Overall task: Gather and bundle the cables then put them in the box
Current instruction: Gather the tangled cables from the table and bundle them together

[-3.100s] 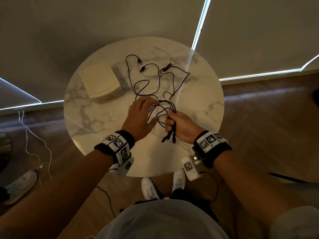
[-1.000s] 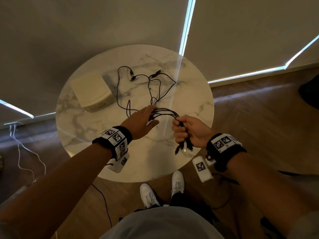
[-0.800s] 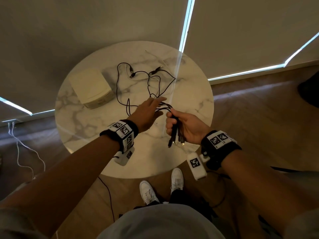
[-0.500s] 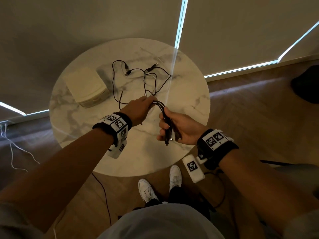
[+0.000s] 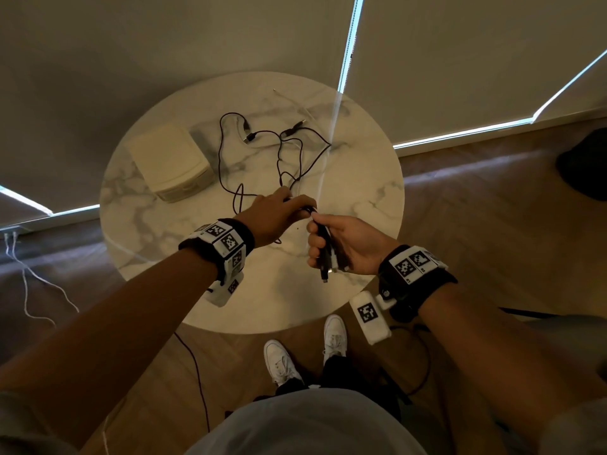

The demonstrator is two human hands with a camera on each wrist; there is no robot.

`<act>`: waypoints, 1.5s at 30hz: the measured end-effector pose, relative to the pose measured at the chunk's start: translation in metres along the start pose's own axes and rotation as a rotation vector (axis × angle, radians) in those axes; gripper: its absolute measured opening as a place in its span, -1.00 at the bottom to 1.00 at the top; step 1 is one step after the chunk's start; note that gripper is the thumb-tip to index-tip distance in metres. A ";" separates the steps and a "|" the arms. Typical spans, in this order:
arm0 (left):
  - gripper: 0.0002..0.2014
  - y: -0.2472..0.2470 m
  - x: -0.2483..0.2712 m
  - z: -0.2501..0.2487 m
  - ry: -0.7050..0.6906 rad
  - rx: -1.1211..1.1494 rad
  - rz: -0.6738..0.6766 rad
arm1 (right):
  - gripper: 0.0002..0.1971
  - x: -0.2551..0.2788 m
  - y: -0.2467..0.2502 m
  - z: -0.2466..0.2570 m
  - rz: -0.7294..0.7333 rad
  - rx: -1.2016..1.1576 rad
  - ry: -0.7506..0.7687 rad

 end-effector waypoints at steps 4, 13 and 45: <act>-0.61 -0.001 -0.003 -0.005 -0.028 0.035 0.035 | -0.74 -0.005 0.000 0.002 -0.003 -0.001 -0.015; -0.69 -0.004 -0.008 0.009 0.024 -0.014 0.050 | -0.69 -0.016 0.006 0.006 -0.048 -0.012 -0.025; -0.43 0.018 -0.074 0.035 0.083 -0.216 -0.070 | -0.58 -0.078 0.118 0.109 -0.506 2.195 0.308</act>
Point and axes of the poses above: each hand's wrist, its own x-axis away from the middle knuckle, its own y-axis out of the back of the hand, z = x × y, the point moved 8 cm from there along -x, towards the middle knuckle, and after that the axes turned 14 degrees about x, right-handed, at the moved point
